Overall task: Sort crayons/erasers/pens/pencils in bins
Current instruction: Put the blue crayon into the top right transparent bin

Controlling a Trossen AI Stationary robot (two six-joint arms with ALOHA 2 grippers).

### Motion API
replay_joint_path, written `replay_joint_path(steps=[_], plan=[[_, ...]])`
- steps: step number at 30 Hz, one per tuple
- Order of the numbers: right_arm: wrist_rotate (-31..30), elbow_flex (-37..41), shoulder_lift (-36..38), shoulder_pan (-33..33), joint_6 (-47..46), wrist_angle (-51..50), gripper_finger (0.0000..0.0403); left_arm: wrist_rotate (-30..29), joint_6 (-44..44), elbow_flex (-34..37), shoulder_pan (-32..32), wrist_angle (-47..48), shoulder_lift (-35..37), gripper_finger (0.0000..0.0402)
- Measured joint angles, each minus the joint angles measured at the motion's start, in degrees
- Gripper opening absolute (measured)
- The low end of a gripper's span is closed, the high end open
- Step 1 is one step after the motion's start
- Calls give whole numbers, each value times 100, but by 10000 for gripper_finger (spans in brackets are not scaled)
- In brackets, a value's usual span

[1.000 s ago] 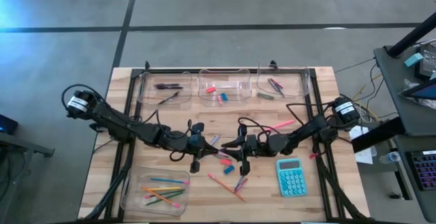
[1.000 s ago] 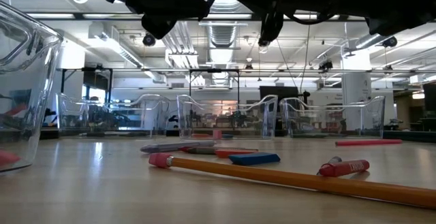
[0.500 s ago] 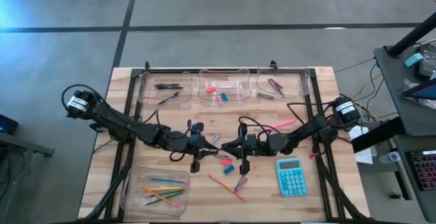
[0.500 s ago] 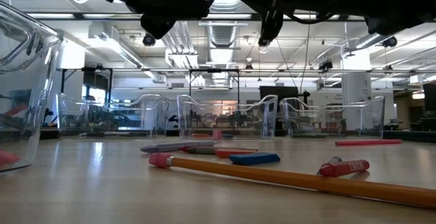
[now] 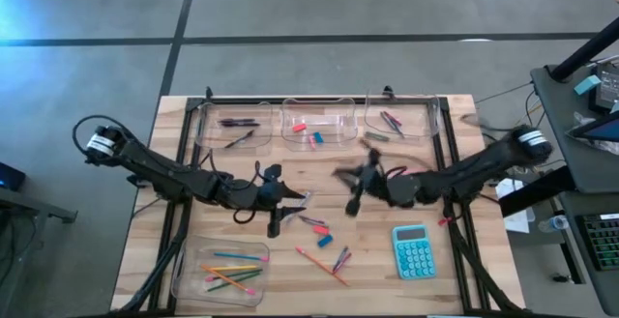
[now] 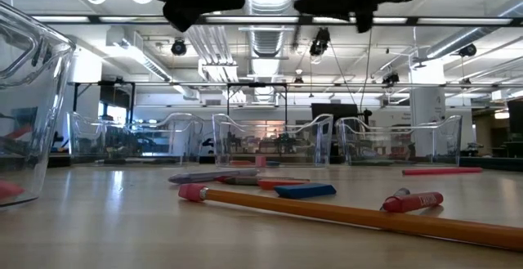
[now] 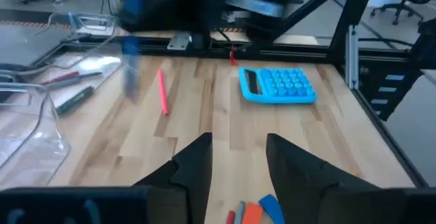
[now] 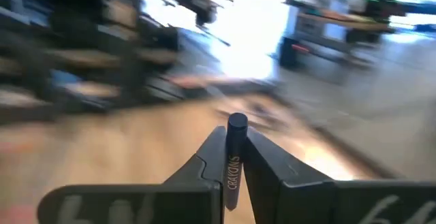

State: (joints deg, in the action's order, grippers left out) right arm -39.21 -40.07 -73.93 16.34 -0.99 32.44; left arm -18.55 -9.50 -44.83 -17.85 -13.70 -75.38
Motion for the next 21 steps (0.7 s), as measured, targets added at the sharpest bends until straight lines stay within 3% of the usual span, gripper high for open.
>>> replay_joint_path(steps=[5, 10, 17, 21], plan=[[-1212, -4, 1134, -643, -850, -2779, 27, 0, 160, 18, -2, -42, 74, 125], [-1159, -2, 1709, -1955, -2073, -5050, 28, 0, 306, 23, -2, -514, -66, 125], [-3, 0, 1680, -3599, -1829, -5432, 28, 0, 425, 23, -2, -792, -224, 125], [183, 0, 1468, -4195, -1475, -5487, 28, 2, 424, 23, -2, -808, -248, 125]])
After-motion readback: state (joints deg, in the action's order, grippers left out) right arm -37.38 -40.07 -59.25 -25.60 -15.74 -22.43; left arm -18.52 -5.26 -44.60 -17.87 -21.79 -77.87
